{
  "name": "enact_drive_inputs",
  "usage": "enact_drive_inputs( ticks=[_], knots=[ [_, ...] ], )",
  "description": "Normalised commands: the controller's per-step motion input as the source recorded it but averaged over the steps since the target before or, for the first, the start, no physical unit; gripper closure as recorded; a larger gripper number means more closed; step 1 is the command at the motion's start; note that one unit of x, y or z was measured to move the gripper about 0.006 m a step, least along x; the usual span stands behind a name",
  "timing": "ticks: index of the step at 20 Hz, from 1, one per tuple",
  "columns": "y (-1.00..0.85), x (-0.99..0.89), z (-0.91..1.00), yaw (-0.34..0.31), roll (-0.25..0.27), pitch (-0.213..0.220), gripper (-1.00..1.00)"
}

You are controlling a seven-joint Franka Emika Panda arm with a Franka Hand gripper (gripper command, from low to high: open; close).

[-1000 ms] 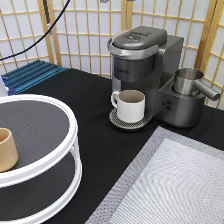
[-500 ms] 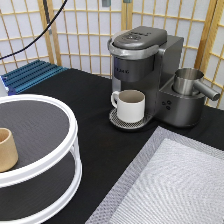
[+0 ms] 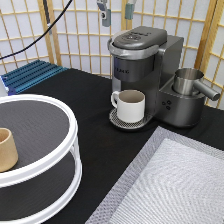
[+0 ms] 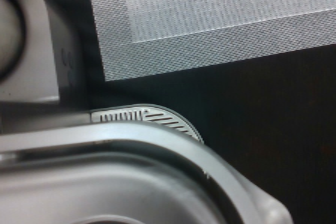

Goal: Make coffee

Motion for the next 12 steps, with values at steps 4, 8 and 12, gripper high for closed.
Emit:
enact_drive_inputs(
  ticks=[4, 8, 12],
  knots=[
    [0.15, 0.26, -0.05, 0.0, -0.028, 0.014, -1.0],
    [0.0, 0.17, -0.22, 0.0, 0.0, 0.009, -1.0],
    [0.01, 0.1, -0.18, 0.0, 0.0, 0.008, -1.0]
  ],
)
